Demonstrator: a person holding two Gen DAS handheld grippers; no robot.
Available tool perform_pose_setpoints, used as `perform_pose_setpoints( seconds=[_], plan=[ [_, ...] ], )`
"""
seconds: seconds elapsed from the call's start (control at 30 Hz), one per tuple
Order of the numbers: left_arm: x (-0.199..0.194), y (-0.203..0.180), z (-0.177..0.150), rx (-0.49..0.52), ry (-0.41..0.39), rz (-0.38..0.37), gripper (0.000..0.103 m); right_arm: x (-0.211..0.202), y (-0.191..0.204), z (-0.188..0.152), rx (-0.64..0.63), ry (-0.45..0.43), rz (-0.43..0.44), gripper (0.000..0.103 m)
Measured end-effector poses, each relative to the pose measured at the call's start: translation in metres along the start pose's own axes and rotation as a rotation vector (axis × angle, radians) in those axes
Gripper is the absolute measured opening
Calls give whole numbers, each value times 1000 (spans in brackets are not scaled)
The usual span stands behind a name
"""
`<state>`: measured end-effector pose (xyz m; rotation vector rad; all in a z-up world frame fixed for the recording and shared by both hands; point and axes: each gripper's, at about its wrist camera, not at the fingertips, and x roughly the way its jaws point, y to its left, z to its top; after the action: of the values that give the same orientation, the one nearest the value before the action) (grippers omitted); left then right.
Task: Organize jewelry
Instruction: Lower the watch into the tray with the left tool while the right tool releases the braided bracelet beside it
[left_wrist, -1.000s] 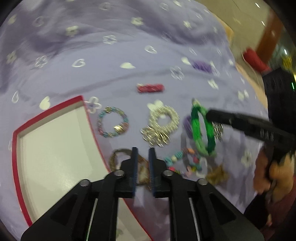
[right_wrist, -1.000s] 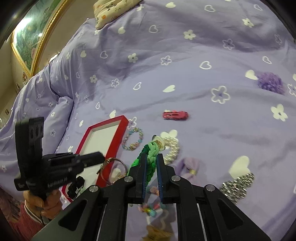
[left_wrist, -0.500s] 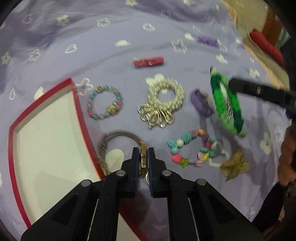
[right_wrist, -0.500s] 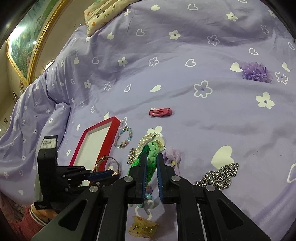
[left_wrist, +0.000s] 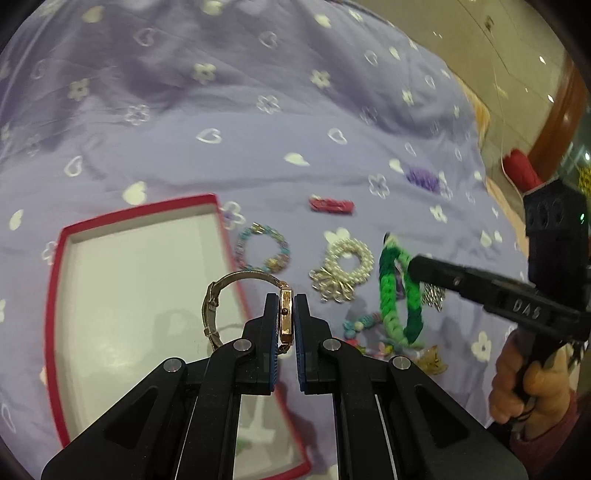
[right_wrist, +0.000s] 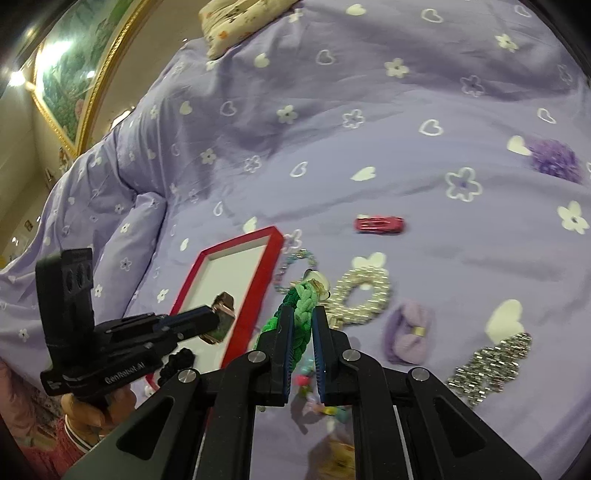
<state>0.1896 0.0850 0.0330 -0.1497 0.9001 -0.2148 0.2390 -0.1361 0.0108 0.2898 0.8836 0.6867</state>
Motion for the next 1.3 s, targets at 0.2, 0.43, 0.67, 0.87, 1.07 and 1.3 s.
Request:
perform_pose_setpoints(
  seconds=[0.2, 0.43, 0.67, 0.87, 1.07, 1.3],
  plan=[
    [-14, 40, -4, -67, -33, 58, 7, 24, 28, 5, -39, 32, 44, 9],
    [-13, 90, -9, -154, -37, 113, 6, 67, 66, 12, -101, 82, 93, 9],
    [10, 128, 0, -186, -2, 142, 6, 124, 89, 21, -151, 149, 89, 9],
    [31, 144, 6, -181, 38, 175, 6, 165, 95, 31, -181, 196, 58, 9],
    [46, 150, 1, -179, 86, 197, 6, 194, 97, 28, -230, 256, 14, 10],
    [48, 147, -1, -161, 100, 213, 7, 199, 99, 24, -262, 280, -9, 14]
  ],
)
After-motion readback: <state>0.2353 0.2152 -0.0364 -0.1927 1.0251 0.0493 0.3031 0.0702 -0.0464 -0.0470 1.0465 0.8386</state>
